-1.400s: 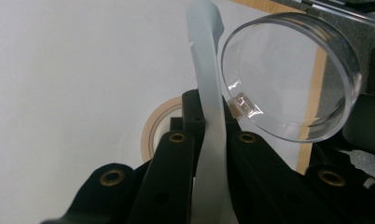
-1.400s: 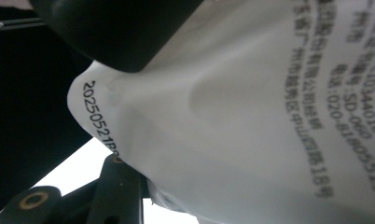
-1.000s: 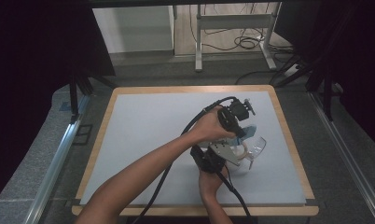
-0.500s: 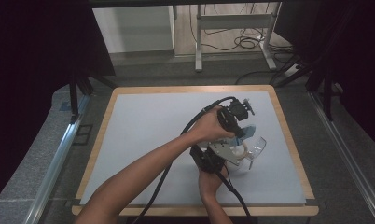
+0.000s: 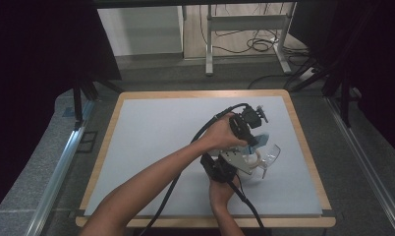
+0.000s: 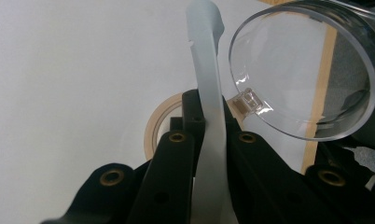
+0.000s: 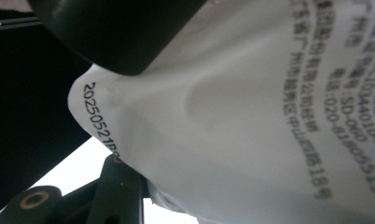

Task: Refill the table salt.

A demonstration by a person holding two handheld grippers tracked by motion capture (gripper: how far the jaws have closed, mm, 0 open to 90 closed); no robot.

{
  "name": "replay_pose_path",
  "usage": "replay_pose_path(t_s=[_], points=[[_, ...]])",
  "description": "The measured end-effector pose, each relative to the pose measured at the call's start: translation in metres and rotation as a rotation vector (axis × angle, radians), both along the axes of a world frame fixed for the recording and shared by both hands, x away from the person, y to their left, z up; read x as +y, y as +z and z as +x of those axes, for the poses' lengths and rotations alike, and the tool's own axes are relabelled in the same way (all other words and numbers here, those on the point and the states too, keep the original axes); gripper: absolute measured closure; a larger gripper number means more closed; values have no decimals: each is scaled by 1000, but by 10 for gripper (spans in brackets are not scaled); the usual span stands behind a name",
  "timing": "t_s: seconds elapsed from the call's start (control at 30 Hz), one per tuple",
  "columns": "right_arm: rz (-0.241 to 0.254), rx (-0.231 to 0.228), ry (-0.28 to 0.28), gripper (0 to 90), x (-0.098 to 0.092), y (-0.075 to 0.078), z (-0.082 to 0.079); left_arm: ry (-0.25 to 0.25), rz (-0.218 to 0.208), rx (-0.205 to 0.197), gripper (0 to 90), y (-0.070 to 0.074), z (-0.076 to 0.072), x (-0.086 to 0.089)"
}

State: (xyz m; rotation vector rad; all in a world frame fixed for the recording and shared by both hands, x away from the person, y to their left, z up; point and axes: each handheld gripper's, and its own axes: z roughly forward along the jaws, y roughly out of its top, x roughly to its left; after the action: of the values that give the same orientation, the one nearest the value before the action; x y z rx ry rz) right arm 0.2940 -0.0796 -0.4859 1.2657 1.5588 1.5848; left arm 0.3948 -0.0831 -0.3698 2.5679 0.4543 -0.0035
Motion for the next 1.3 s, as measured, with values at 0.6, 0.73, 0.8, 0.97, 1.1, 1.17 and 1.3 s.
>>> replay_pose_path(t_s=[0.6,0.73,0.8,0.97,1.1,1.17,1.3], points=[[10,8,2,551,-1,-4,2,3,5,5,896,-5,2,-2],[8,7,2,551,0,-4,1,6,3,7,896,-5,2,0],[10,11,4,550,1,-5,1,6,4,7,896,-6,2,1],[7,9,6,551,2,-5,2,6,5,7,896,-5,3,3],[10,10,7,550,4,-5,2,9,4,6,896,-5,3,4],[7,7,8,551,4,-5,2,12,3,7,896,-5,2,5],[9,9,10,551,5,-4,2,11,4,8,896,-5,3,6]])
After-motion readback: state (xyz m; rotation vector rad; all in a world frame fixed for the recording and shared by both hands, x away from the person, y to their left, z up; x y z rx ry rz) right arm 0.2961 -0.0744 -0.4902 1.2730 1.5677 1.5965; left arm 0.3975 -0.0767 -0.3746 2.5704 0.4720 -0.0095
